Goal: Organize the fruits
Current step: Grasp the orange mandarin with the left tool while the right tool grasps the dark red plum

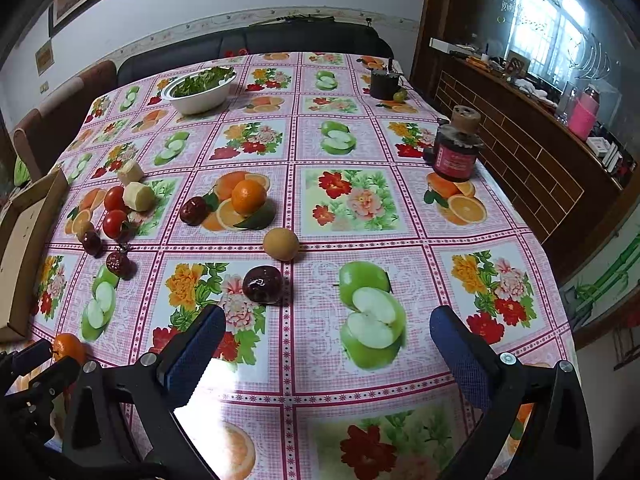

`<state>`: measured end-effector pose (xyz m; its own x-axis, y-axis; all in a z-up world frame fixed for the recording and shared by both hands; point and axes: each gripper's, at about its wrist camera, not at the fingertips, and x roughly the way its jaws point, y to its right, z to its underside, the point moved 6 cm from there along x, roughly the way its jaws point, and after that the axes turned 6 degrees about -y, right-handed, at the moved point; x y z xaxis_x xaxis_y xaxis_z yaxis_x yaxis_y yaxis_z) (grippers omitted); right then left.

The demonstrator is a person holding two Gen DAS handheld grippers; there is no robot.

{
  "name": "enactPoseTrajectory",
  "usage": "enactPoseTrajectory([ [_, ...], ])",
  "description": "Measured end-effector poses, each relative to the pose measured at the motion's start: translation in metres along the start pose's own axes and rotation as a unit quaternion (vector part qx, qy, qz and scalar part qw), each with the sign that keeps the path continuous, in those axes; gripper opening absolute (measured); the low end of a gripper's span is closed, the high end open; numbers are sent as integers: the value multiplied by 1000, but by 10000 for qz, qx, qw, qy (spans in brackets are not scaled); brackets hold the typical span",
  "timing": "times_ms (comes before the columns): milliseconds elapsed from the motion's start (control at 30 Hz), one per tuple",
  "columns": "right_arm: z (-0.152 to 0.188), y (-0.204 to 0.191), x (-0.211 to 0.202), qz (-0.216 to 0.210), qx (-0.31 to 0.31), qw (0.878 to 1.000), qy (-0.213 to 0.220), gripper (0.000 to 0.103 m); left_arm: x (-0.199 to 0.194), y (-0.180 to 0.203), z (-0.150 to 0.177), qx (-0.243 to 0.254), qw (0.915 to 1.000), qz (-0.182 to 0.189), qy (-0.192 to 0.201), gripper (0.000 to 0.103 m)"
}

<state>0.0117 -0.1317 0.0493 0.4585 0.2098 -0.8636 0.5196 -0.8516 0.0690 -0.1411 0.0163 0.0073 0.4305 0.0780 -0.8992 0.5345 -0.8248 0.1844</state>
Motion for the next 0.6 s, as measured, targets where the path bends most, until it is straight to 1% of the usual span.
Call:
enactPoseTrajectory([
  [100, 0, -1, 1, -45, -10, 10000, -16, 103, 2, 0, 0, 16, 10000, 23, -21, 61],
  [133, 0, -1, 1, -130, 0, 9999, -19, 103, 2, 0, 0, 22, 10000, 22, -28, 61],
  [267, 3, 1, 2, -702, 149, 9974, -16, 101, 5, 1, -1, 21, 10000, 35, -61, 61],
  [467, 6, 0, 19, -989, 175, 9948, -187, 89, 20, 2, -1, 37, 9998, -84, -173, 61],
  [533, 6, -5, 25, -1046, 87, 9942, -251, 82, 26, 1, 0, 75, 9995, -176, -233, 60],
  [567, 6, -7, 28, -1060, 43, 9940, -268, 79, 26, 1, 0, 95, 9995, -222, -202, 60],
  [600, 5, -10, 30, -1070, -9, 9938, -292, 74, 26, 1, -1, 119, 9994, -277, -176, 54],
])
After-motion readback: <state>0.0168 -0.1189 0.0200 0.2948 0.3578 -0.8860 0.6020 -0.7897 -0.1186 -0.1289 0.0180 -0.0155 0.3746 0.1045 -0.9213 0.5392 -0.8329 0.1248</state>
